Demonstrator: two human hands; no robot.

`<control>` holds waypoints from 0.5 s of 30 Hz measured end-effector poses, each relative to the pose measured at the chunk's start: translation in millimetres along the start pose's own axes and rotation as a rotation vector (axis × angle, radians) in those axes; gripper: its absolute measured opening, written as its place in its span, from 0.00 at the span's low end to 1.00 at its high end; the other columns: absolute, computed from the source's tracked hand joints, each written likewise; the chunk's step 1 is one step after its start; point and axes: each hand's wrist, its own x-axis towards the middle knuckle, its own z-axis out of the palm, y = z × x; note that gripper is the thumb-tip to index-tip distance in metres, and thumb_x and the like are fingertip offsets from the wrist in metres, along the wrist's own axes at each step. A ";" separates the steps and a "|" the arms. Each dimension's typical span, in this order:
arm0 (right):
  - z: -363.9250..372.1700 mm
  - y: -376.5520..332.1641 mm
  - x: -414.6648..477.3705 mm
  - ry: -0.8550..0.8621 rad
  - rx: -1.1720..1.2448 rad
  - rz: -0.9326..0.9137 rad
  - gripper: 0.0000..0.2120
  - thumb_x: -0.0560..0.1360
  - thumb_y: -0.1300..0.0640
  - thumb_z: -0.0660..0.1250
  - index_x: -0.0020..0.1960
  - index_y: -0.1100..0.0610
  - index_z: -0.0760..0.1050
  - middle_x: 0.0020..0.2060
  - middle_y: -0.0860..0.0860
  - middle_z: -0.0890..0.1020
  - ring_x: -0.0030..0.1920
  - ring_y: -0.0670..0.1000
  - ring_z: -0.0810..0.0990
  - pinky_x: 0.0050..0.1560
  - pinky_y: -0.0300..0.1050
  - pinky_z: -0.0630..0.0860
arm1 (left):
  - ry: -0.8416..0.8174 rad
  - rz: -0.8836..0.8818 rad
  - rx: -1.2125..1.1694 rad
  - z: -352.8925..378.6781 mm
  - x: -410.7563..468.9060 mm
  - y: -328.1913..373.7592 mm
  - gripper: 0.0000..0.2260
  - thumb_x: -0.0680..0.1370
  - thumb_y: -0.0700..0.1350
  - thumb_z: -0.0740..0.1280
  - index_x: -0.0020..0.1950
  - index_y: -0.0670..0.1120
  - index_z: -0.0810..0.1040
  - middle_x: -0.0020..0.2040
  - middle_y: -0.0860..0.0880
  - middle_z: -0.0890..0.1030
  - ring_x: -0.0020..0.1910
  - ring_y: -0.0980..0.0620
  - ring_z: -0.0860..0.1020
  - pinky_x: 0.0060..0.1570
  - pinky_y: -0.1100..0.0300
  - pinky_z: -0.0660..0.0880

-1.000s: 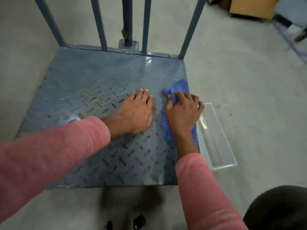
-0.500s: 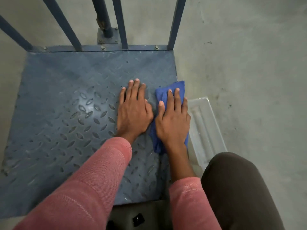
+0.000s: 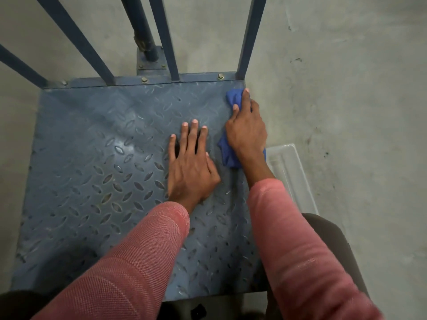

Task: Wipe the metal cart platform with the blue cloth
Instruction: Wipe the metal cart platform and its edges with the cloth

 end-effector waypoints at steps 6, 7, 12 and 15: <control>-0.4 19.3 -61.1 0.099 -0.050 -0.008 0.25 0.85 0.49 0.53 0.80 0.54 0.58 0.73 0.52 0.70 0.62 0.58 0.78 0.52 0.52 0.77 | -0.027 0.006 0.031 -1.5 2.3 0.9 0.32 0.79 0.48 0.55 0.84 0.46 0.56 0.85 0.45 0.53 0.85 0.44 0.49 0.81 0.39 0.52; 0.8 16.3 -55.4 0.110 -0.073 -0.005 0.25 0.84 0.49 0.52 0.80 0.55 0.58 0.73 0.52 0.70 0.60 0.59 0.78 0.51 0.52 0.77 | -0.032 0.005 0.033 -1.8 2.6 1.4 0.32 0.79 0.48 0.54 0.84 0.46 0.56 0.85 0.45 0.53 0.85 0.44 0.49 0.81 0.39 0.51; 16.3 -11.5 12.3 0.134 -0.141 0.009 0.25 0.83 0.50 0.53 0.78 0.57 0.60 0.70 0.54 0.72 0.54 0.60 0.80 0.45 0.53 0.76 | -0.043 0.004 0.024 0.3 3.4 -0.4 0.33 0.78 0.48 0.54 0.84 0.46 0.56 0.85 0.45 0.52 0.85 0.45 0.47 0.81 0.39 0.51; 19.6 -19.8 26.0 0.140 -0.160 0.030 0.26 0.83 0.49 0.52 0.78 0.58 0.60 0.67 0.55 0.73 0.54 0.61 0.80 0.45 0.53 0.76 | -0.050 0.009 0.030 0.8 3.5 -1.5 0.33 0.78 0.48 0.54 0.84 0.46 0.55 0.85 0.45 0.52 0.85 0.45 0.47 0.81 0.39 0.51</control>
